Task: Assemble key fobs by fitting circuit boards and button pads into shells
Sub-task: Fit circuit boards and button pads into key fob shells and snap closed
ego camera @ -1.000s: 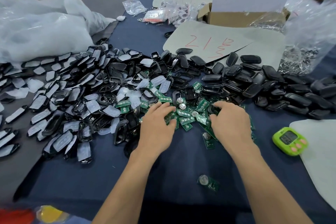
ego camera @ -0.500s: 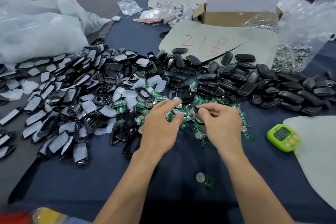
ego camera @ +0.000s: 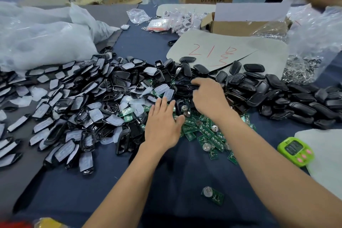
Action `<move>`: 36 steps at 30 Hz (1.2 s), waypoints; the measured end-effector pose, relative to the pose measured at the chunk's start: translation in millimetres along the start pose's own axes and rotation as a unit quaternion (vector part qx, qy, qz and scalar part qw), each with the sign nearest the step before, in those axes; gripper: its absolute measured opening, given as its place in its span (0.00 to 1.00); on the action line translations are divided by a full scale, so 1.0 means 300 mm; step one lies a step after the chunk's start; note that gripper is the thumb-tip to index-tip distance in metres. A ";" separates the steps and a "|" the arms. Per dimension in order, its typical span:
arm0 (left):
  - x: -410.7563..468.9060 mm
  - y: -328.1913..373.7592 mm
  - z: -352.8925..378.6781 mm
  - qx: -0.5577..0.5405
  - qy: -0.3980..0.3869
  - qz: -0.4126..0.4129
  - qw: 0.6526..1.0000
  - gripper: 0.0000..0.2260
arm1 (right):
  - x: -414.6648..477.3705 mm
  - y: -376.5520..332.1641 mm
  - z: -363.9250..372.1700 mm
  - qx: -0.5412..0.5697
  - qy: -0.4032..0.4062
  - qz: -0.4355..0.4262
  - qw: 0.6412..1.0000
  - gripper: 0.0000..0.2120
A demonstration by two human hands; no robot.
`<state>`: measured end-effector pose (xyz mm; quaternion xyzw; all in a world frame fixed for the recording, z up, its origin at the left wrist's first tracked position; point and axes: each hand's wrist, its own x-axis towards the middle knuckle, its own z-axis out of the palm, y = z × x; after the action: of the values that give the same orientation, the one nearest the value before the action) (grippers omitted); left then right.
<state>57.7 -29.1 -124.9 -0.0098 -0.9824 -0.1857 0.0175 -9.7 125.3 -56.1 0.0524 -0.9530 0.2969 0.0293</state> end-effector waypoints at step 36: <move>0.004 0.003 -0.065 -0.385 0.240 -0.116 0.884 0.10 | -0.123 0.076 0.059 0.148 0.033 -0.071 0.986 0.05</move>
<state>57.0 -35.4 -106.4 0.1431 -0.7935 -0.5465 0.2264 23.7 137.0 -86.7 0.1143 -0.8909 0.4334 0.0735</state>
